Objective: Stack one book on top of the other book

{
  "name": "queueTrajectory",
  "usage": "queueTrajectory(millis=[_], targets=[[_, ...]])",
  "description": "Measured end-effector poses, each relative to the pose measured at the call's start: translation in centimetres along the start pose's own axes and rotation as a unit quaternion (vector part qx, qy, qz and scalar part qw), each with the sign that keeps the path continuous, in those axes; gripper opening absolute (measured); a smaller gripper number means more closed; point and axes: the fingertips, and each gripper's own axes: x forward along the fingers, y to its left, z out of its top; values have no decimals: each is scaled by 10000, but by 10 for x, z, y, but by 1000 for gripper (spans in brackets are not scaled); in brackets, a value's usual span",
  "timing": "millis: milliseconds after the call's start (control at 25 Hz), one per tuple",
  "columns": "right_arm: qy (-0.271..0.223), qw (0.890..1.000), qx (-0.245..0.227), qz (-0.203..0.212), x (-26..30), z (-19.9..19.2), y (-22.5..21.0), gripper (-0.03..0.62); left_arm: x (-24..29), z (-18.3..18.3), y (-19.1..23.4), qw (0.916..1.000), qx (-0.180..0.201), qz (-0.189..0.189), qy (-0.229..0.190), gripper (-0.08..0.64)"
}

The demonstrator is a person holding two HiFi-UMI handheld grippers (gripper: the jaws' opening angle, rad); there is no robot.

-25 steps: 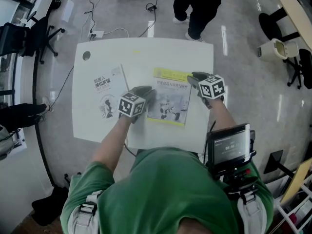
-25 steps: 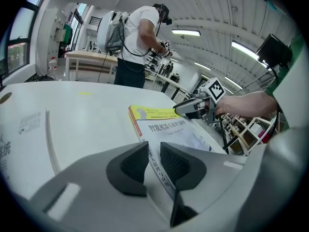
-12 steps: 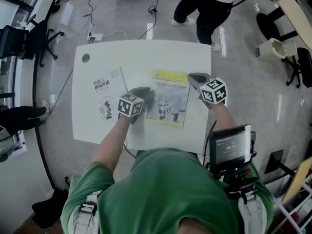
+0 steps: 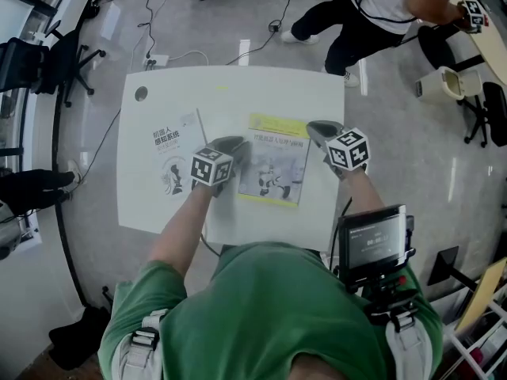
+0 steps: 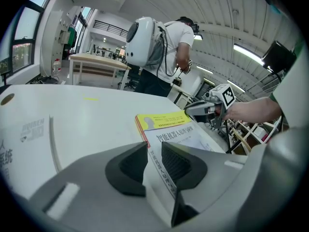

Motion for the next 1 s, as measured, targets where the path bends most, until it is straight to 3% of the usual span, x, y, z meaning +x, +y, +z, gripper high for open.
queueTrajectory(millis=[320, 600, 840, 1000], targets=[[5, 10000, -28, -89, -1, -1, -1, 32, 20, 46, 22, 9996, -86, 70, -243, 173], [-45, 9999, -69, -91, -2, 0, 2, 32, 41, 56, 25, 9998, -5, -177, -44, 248], [-101, 9999, -95, -52, -3, 0, 5, 34, 55, 57, 10, 9979, 300, -501, 273, 255], [-149, 9999, -75, -44, -4, 1, 5, 33, 57, 56, 10, 9969, 277, -598, 419, 234]])
